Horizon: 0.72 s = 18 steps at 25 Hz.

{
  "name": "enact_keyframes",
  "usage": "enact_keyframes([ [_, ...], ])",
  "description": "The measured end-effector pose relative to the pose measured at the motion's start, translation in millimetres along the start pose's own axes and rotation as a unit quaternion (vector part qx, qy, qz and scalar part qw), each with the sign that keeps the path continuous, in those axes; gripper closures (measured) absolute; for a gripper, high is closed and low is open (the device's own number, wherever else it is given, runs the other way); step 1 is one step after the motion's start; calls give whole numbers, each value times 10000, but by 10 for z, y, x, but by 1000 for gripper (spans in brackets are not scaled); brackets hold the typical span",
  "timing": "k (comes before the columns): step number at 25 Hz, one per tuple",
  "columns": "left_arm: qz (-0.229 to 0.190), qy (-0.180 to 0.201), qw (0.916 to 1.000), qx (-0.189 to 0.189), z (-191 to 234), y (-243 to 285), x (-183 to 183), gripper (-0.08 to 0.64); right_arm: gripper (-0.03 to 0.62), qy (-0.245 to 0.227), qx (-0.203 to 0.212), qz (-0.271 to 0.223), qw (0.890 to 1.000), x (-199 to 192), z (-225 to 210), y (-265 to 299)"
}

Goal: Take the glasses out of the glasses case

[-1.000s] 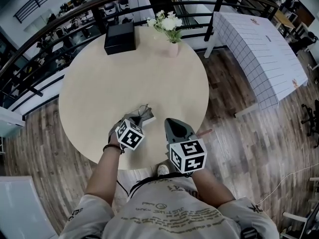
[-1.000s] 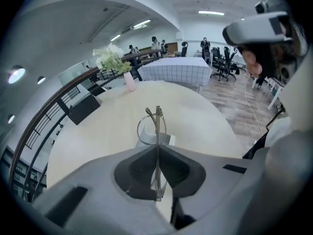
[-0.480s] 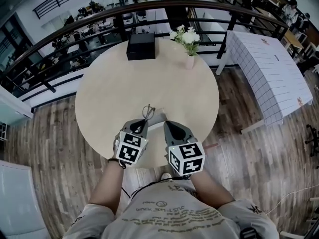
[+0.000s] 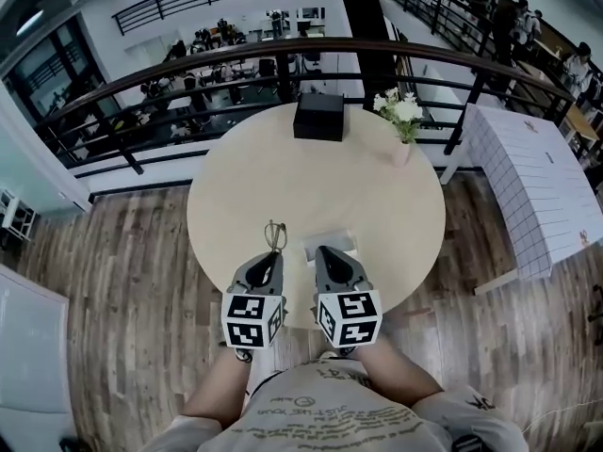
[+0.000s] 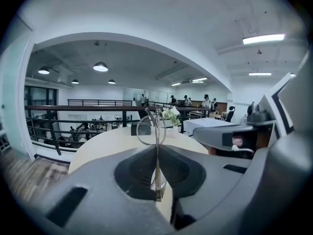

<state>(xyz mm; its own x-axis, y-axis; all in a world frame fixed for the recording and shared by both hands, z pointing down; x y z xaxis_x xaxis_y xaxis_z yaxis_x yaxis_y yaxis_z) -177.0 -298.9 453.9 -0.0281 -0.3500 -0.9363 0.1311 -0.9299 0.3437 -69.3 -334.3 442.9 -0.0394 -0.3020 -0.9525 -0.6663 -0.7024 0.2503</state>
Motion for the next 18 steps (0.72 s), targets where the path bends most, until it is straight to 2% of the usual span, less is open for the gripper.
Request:
enact_keyframes([
  [7, -351, -44, 9984, 432, 159, -259, 0, 535, 581, -204, 332, -35, 9992, -108, 289, 188],
  [11, -384, -114, 9975, 589, 314, -558, -52, 535, 581, -234, 467, -45, 9986, -129, 615, 143],
  [18, -369, -241, 9963, 744, 495, -573, -76, 535, 581, -229, 564, -66, 9981, -114, 715, 271],
])
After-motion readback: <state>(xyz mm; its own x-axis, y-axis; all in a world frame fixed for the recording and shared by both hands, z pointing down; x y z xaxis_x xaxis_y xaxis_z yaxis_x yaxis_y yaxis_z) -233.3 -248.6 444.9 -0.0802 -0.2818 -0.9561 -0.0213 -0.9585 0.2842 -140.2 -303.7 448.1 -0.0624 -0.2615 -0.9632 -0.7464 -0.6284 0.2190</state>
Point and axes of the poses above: the fingertips, and each gripper's own axes: y forward along the fingers, z to its left, x out of its top, the point moved 3 cm from there along -y, backward along the fingers
